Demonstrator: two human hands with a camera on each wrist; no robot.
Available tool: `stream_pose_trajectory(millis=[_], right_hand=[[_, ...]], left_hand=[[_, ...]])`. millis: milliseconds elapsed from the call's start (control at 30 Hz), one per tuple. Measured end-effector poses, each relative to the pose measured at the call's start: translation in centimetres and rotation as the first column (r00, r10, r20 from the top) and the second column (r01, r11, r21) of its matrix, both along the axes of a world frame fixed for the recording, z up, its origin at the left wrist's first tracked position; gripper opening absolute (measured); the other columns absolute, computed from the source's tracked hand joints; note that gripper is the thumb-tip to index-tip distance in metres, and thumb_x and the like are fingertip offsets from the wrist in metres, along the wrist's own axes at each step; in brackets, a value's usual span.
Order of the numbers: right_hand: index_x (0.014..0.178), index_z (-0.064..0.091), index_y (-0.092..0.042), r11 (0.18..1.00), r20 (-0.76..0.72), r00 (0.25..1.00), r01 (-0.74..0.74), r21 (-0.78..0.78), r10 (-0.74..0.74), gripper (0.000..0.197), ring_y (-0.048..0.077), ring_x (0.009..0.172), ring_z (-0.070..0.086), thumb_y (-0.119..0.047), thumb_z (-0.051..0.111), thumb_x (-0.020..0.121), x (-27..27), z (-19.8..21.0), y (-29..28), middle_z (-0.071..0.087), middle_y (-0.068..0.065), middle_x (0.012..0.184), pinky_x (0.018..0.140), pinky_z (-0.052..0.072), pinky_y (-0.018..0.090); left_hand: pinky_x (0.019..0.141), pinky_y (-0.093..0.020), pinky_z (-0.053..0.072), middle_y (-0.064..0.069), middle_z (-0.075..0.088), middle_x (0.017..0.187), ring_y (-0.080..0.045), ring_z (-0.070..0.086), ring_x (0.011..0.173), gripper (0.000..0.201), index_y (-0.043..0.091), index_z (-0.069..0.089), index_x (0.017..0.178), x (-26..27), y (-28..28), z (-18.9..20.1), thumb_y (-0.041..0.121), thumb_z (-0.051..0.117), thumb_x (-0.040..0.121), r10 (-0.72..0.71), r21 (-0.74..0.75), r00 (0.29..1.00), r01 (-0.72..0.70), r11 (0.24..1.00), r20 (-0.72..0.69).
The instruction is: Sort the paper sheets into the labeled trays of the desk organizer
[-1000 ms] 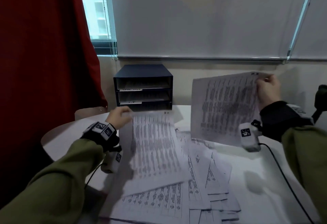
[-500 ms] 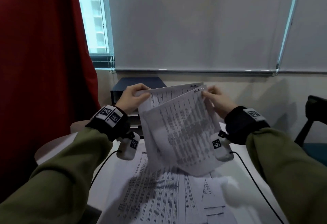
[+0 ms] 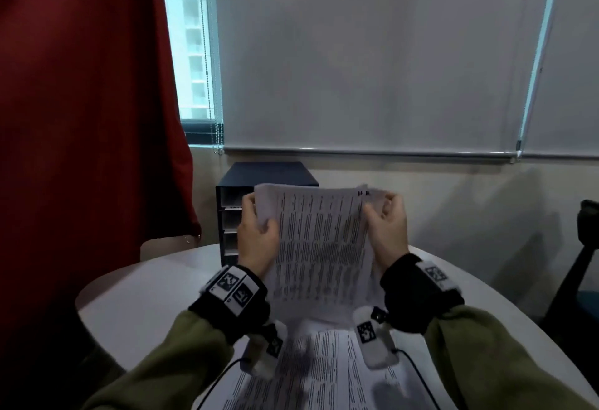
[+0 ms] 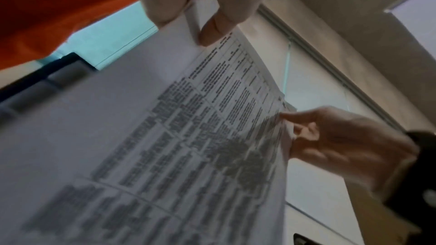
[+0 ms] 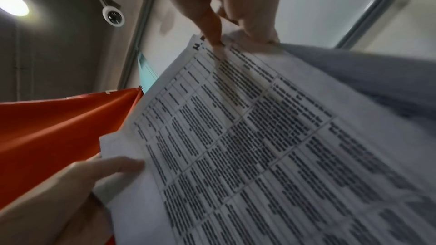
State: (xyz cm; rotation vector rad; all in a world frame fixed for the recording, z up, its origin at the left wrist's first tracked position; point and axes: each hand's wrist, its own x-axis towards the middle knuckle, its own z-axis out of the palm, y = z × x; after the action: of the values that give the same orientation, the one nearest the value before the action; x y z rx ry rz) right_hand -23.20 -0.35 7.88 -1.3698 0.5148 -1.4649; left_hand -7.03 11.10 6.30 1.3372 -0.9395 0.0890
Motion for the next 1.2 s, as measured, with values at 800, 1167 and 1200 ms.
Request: stream_pose_trajectory(millis=[800,1167,1200], right_hand=[[0.11,0.053,-0.012,0.958,-0.194,0.971,-0.083,0.275,0.14,0.023,0.032,0.103,0.06,0.001,0.042,0.095,1.5,-5.1,-2.2,0.061,0.018,0.117,0.094,0.05,0.049],[0.11,0.043,-0.004,0.961,-0.637,0.771,0.19,0.2,-0.02,0.017,0.026,0.089,0.049,-0.001,0.036,0.095,1.6,-11.6,-0.5,0.053,0.011,0.1,0.075,0.04,0.032],[0.104,0.043,-0.006,0.96,-0.625,0.78,0.197,0.197,-0.031,0.014,0.027,0.086,0.048,0.0,0.036,0.093,1.7,-11.2,-0.6,0.052,0.011,0.096,0.071,0.037,0.032]], left_hand=[[0.098,-0.05,0.048,-0.009,0.053,0.126,-0.028,0.056,0.111,0.03,0.028,0.03,0.113,-0.7,-2.3,-6.4,0.019,0.048,0.091,-0.069,0.163,0.95,0.124,0.979,-0.306],[0.093,-0.037,0.046,-0.011,0.05,0.129,-0.019,0.055,0.097,0.057,0.01,0.014,0.148,0.2,-1.9,-9.3,0.005,0.036,0.096,-0.021,0.495,0.954,0.173,0.851,-0.299],[0.088,-0.036,0.05,-0.008,0.051,0.126,-0.016,0.057,0.092,0.058,0.013,0.018,0.148,0.5,-1.8,-8.9,0.003,0.036,0.094,-0.029,0.484,0.958,0.171,0.858,-0.286]])
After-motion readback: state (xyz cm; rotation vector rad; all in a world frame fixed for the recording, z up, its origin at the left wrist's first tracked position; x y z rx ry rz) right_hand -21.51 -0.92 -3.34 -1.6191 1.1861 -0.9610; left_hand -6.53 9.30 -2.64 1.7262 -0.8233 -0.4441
